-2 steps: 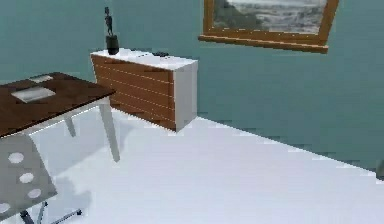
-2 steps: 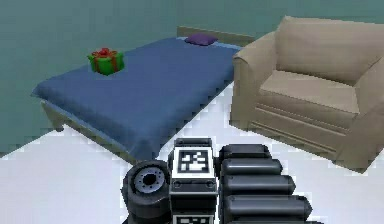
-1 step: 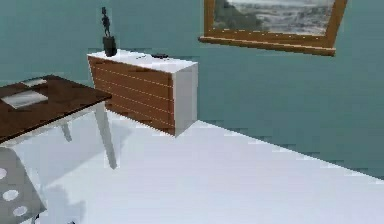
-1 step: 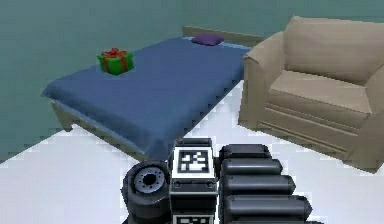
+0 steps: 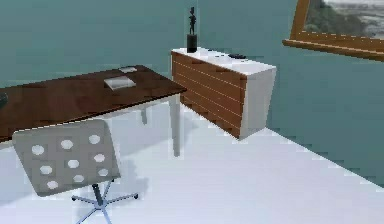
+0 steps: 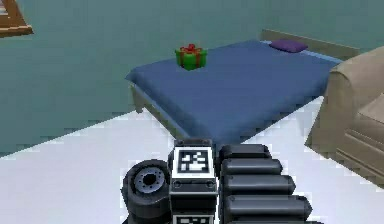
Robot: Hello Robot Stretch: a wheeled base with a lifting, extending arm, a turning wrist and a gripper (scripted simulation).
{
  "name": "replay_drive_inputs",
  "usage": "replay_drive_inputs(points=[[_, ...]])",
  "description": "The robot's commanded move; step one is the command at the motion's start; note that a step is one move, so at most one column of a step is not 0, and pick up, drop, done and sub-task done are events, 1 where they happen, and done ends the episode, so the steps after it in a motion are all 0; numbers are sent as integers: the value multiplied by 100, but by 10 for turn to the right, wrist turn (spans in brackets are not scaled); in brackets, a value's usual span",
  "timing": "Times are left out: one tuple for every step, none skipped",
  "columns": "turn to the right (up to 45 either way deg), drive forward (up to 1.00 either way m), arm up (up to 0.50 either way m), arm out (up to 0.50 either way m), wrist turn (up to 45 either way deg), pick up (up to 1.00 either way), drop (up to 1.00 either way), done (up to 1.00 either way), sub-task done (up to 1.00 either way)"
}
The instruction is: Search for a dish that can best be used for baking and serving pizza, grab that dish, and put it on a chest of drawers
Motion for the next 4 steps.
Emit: replay_drive_inputs(points=[[0,45,0,0,0,0,0,0,0],[300,0,0,0,0,0,0,0,0],[0,100,0,0,0,0,0,0,0],[-360,0,0,0,0,0,0,0,0]])
